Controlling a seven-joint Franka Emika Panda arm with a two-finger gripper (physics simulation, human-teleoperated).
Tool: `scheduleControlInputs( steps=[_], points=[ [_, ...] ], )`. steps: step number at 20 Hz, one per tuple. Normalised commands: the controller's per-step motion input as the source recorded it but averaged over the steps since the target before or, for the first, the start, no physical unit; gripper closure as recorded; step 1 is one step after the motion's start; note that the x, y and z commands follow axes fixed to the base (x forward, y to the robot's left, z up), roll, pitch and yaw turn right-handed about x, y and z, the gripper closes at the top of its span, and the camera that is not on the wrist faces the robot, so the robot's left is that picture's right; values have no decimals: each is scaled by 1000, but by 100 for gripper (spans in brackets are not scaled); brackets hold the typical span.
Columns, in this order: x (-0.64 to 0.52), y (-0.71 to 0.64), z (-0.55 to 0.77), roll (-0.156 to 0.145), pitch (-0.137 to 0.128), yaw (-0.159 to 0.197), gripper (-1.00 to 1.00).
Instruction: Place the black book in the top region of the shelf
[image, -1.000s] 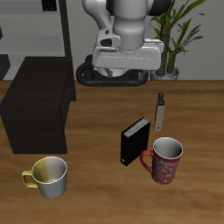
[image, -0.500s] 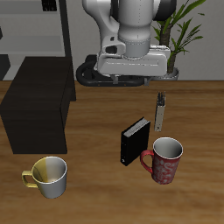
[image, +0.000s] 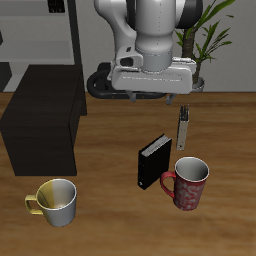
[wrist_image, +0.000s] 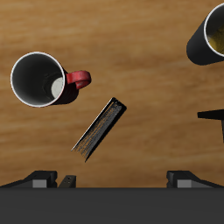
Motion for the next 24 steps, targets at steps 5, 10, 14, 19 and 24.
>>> scheduleControlInputs(
  steps=[5,10,14,19,24],
  points=[
    [213,-32,-227,4,19,-53,-100],
    [78,84,-110,12,-11,-4,-100],
    [118,151,-154,26,-2,-36,-100],
    [29,114,-143,23,5,-16,-100],
    [57,-99,-161,3,-1,-31,-100]
  ],
)
